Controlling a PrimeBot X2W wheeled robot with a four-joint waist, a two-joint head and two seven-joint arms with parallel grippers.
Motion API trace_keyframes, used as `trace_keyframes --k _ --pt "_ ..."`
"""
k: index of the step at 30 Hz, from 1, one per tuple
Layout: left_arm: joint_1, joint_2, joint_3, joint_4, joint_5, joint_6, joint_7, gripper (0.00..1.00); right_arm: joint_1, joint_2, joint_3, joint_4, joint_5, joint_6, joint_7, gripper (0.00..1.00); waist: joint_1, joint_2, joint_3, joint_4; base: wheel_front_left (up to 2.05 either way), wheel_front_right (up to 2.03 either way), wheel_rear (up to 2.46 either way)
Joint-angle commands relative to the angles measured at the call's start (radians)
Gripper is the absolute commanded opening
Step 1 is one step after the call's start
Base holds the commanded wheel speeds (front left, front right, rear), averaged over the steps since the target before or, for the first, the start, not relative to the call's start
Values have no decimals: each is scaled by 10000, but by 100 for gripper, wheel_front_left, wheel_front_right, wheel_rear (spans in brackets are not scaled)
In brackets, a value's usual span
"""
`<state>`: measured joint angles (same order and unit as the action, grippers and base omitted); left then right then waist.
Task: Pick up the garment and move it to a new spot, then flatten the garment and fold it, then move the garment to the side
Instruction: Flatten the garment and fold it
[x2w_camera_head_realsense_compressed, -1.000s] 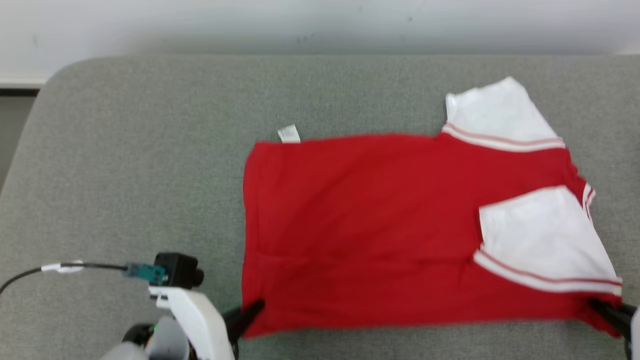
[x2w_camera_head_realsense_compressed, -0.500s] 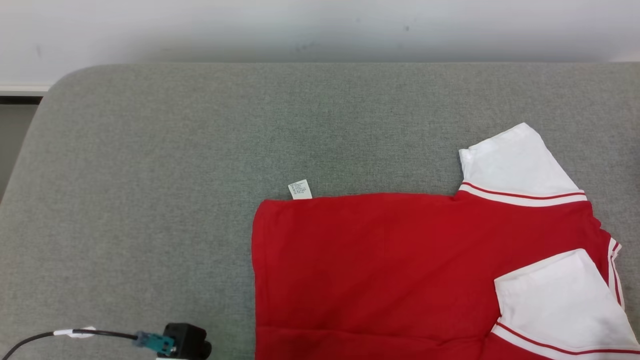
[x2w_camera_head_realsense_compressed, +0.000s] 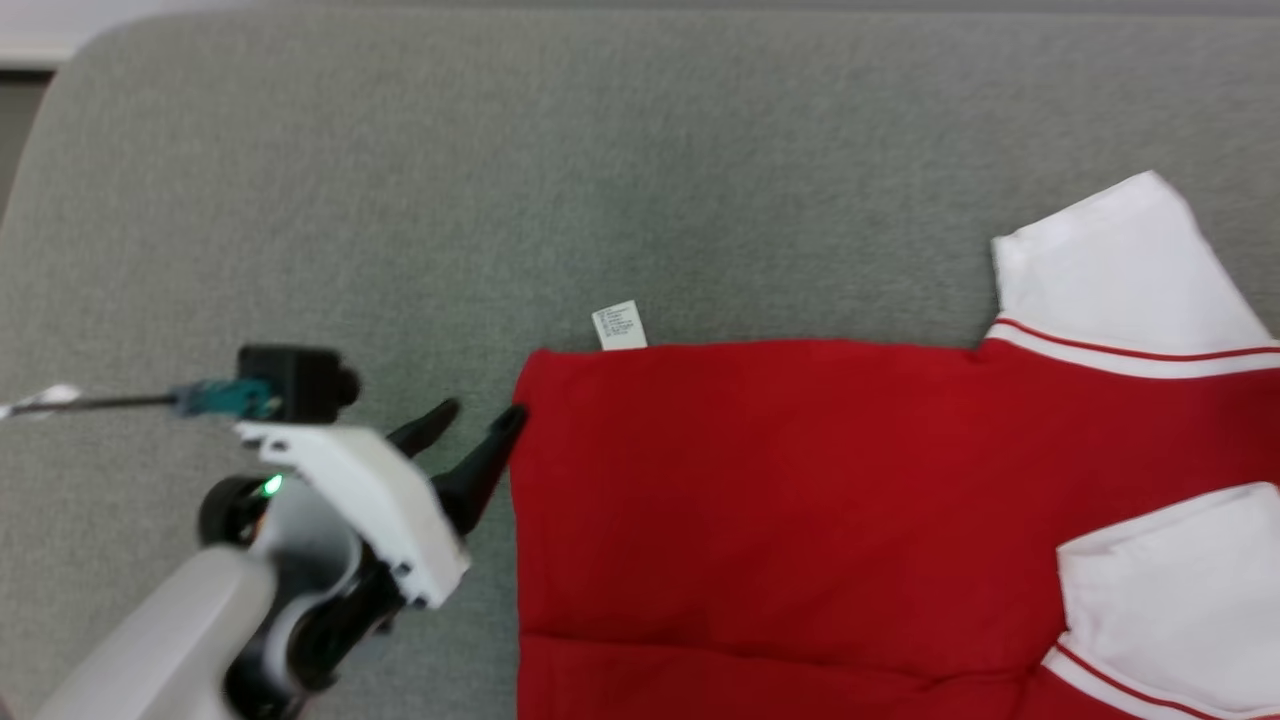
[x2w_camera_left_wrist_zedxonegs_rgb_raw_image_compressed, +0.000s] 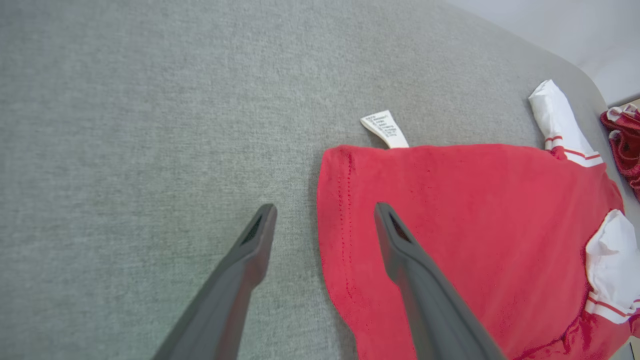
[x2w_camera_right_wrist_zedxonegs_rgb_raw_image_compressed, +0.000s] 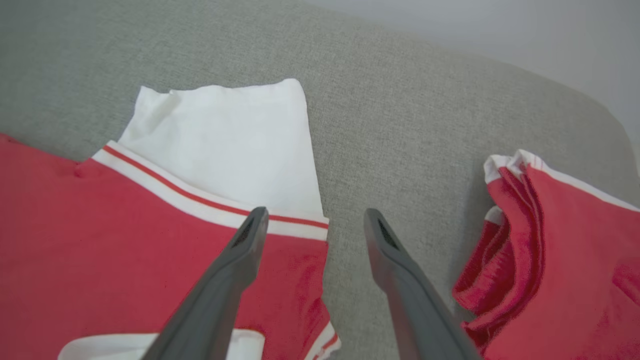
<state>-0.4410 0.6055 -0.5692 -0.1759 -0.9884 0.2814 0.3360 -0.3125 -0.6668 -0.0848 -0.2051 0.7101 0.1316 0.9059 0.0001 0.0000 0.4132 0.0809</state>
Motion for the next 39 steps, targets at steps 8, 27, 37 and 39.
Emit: trace_keyframes --k 8,27,37,39 --pt "-2457 -1687 -1060 2220 578 -1019 328 100 -3574 532 1638 3032 -2017 -21 -297 100 -1 0 1305 1112 0 0 0" --pt "-2879 -2216 -1873 3234 129 -2095 1125 100 -4222 1171 2873 5122 -1069 16 -201 100 -1 0 1157 1104 0 0 0" --pt "-3031 -2378 -1972 3303 257 -2299 914 0 -4258 1277 3017 4912 -539 13 -607 0 -1 0 1007 1043 0 0 0" --pt "-3192 -2359 -1727 3421 322 -2211 583 0 -4491 1229 2921 4851 -568 12 -1196 0 -1 0 953 1027 0 0 0"
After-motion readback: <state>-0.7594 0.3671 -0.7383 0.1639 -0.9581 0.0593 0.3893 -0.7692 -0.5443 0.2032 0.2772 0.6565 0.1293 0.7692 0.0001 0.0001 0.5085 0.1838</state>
